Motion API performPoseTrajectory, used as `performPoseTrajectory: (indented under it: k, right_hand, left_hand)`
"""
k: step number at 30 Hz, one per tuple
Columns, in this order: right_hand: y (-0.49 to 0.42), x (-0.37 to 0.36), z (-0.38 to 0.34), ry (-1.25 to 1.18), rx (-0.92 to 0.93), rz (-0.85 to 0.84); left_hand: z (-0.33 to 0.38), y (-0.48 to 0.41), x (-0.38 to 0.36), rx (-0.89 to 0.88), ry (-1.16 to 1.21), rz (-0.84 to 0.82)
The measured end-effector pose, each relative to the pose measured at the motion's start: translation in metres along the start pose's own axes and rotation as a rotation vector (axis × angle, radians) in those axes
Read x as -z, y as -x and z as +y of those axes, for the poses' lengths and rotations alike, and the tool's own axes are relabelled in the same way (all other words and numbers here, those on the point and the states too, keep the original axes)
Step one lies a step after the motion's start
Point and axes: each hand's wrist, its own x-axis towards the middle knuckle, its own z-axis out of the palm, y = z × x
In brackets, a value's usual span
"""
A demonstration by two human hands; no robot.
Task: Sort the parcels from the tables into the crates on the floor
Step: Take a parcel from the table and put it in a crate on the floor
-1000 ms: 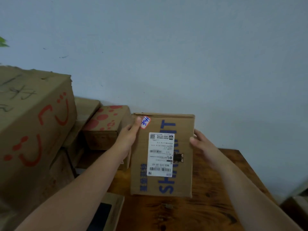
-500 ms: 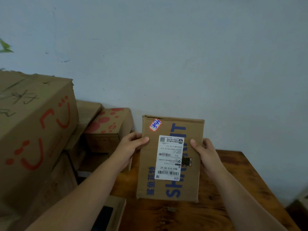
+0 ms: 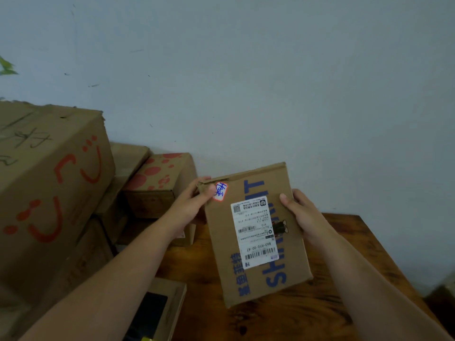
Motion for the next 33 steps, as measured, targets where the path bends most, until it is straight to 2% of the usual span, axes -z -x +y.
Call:
performPoseTrajectory:
  k: [4,7,9,14,15,17,20,23,26,33]
  right_hand:
    - [-0.005,0.005,-0.005,0.054,-0.028,-0.159]
    - [-0.009,0.005,-0.008,0.131,-0.008,-0.168]
    - [-0.011,0.004,-0.008,0.206,0.007,-0.095]
    - [-0.015,0.012,0.003,0.502,0.049,0.25]
    - [-0.014,0.015,0.007,0.478,0.028,0.304]
    - [-0.012,0.019,0.017,0.248,-0.044,0.367]
    - [-0.008,0.015,0.033,-0.188,-0.134,0.291]
    - [-0.005,0.014,0.043,-0.356,-0.094,0.3]
    - [0.001,0.027,0.05,-0.385,-0.085,0.316]
    - [0.035,0.062,0.045,-0.269,-0.069,0.304]
  left_hand:
    - [-0.007,0.0,-0.004,0.015,0.09,0.156]
    - [-0.014,0.001,-0.006,0.039,0.166,0.21]
    - [-0.017,0.002,-0.006,0.067,0.214,0.256]
    - [-0.016,0.004,-0.003,0.097,0.351,0.384]
    - [-0.016,0.005,-0.002,0.094,0.378,0.404]
    - [-0.015,0.007,-0.007,0.096,0.442,0.424]
    - [-0.016,0.014,-0.02,0.12,0.552,0.343]
    - [-0.016,0.023,-0.035,0.166,0.395,0.23]
    - [-0.017,0.031,-0.038,0.176,0.151,0.212]
    - [-0.018,0.051,-0.039,0.214,-0.037,0.068]
